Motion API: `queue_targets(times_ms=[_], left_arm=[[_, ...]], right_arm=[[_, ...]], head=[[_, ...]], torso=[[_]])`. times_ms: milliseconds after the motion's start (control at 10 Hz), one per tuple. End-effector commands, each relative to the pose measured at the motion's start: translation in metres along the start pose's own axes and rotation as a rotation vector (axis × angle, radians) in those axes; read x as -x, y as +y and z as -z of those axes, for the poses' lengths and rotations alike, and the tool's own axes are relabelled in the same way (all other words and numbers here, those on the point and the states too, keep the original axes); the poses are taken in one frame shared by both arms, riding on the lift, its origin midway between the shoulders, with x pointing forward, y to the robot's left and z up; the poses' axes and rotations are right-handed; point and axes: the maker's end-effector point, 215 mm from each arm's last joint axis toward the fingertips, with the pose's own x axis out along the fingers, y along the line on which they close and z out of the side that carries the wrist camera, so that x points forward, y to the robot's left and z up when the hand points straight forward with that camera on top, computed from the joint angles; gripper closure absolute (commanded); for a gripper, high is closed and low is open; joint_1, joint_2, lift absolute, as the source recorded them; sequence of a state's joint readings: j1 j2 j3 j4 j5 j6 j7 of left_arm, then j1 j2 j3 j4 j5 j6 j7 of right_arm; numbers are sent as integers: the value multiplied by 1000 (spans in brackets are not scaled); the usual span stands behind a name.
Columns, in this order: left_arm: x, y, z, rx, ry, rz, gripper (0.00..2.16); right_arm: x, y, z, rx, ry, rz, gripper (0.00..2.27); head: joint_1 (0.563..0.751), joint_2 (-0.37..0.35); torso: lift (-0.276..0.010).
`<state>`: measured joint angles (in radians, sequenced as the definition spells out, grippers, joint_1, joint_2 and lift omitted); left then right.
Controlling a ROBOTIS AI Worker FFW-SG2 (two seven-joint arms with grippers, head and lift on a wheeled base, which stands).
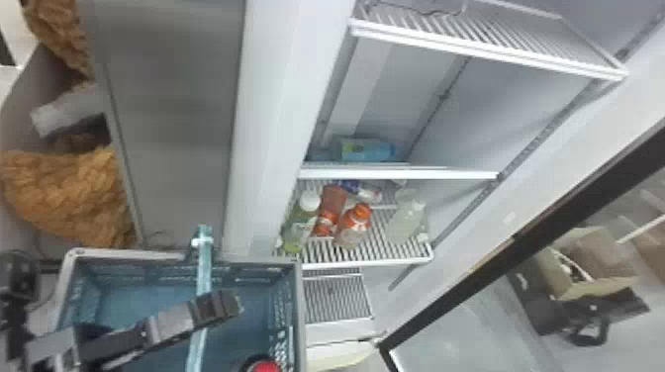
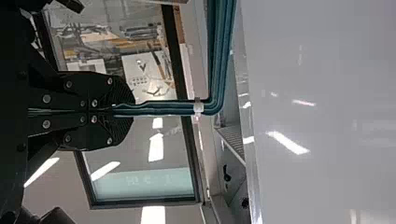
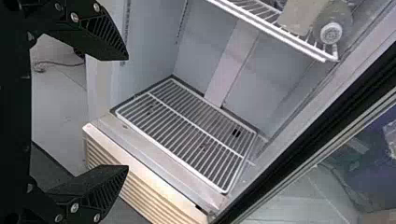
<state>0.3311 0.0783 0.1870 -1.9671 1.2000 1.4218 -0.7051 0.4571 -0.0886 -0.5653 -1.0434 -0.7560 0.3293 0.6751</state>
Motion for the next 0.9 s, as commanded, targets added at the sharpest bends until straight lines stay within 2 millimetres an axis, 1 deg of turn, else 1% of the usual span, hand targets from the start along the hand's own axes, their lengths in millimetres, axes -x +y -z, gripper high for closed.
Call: queue_targets(times_ms=[0, 100, 200, 300, 500, 600, 800], left_arm=[[9, 10, -13, -29, 26, -75, 1207], [2, 7, -27, -82, 15, -61, 1207], [-4, 1, -28, -70, -6, -12, 1207], [1, 7, -17, -32, -3, -23, 1207], [11, 23, 4, 26, -8, -55, 1207], [18, 31, 10, 48, -14, -78, 1207], [24, 39, 25, 86, -7, -99, 1207]], right_arm=[[-45, 41, 23, -26, 83, -70, 182], [-41, 47, 18, 33, 99, -88, 182], [-37, 41, 16, -18, 49, -89, 182], [-27, 39, 18, -77, 17, -98, 182], [-8, 22, 32, -128, 14, -71, 182], [-4, 19, 33, -119, 20, -65, 183], [-1, 17, 33, -120, 21, -66, 182]], head=[[695, -350], [695, -350], [695, -350], [695, -350], [695, -350], [695, -350], [695, -350]], torso=[[0], [0], [0], [0], [0], [0], [0]])
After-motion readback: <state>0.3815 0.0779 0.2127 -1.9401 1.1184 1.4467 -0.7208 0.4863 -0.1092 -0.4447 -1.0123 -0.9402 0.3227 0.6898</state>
